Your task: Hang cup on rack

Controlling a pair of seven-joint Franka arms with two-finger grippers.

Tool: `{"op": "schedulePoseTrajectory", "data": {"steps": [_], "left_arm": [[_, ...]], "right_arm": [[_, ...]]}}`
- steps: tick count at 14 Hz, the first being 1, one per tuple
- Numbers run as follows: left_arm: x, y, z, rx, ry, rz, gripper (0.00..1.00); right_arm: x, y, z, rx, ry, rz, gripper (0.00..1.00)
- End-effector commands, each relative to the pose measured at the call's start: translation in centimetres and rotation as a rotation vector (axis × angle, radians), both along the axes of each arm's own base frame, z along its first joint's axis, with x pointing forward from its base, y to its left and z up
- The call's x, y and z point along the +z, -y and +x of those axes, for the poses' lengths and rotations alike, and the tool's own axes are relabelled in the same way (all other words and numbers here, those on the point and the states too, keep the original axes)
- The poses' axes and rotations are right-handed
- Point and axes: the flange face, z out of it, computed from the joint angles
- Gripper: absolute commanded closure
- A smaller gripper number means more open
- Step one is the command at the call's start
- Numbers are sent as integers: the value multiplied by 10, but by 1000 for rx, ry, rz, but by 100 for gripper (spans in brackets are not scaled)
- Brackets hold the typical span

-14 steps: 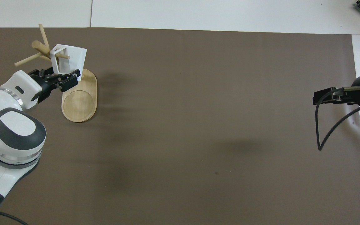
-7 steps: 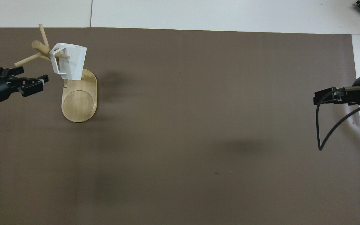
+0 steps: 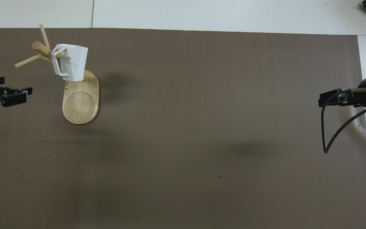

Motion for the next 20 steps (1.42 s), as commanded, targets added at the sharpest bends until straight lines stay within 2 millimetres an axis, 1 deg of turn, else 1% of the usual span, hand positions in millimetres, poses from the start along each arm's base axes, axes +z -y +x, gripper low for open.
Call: {"op": "schedulePoseTrajectory", "data": {"steps": [1,3,4,5,6,7,8,9,10,13,16,17,18,20], "left_arm": [[32,15,-10,54,-66,32,0],[42,34,-11,99,-130,47,0],[51,52,-11,114,-150,76,0],[59,65,-11,139,-175,106,0],[65,82,-13,155,-202,125,0],[72,103,-15,164,-228,139,0],[78,117,-19,175,-251,150,0],[82,125,-22,168,-264,160,0],[83,125,-23,164,-272,167,0],[81,111,-26,185,-289,167,0],[80,115,-32,178,-320,176,0],[76,118,-42,172,-372,188,0],[75,118,-46,173,-408,195,0],[74,109,-46,189,-420,193,0]], "right_arm": [[0,1,-4,-9,11,14,0],[0,0,-4,-8,11,16,0],[0,1,-4,-9,11,14,0],[0,1,-4,-9,11,14,0],[0,1,-4,-9,11,14,0],[0,0,-4,-8,11,16,0],[0,0,-4,-8,11,14,0],[0,0,-4,-8,11,16,0],[0,0,-4,-9,11,16,0],[0,0,-4,-8,11,14,0],[0,1,-4,-9,11,14,0],[0,1,-4,-11,11,16,0],[0,0,-4,-8,11,16,0],[0,0,-4,-8,11,16,0]]}}
